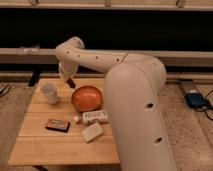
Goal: Place the pepper in the ceramic cup
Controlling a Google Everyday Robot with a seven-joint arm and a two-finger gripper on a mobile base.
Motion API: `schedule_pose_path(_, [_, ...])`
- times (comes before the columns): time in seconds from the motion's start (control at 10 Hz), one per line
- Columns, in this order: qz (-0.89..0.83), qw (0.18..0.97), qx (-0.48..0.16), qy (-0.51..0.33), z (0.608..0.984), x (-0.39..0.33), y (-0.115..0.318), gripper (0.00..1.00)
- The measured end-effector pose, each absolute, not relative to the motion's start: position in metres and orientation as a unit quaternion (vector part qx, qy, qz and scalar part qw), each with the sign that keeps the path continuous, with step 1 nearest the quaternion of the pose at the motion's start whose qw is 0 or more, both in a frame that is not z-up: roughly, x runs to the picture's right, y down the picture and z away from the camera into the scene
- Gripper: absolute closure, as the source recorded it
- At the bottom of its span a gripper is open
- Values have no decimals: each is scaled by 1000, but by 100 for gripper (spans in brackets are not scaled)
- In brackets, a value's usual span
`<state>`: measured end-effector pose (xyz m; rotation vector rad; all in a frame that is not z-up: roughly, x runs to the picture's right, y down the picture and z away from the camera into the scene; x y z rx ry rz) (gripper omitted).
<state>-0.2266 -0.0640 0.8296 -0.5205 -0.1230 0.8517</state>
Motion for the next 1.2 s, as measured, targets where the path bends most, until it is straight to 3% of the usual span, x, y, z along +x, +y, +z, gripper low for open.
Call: schedule_pose_path(1.2, [358,878,-277,-152,835,-318,-74,82])
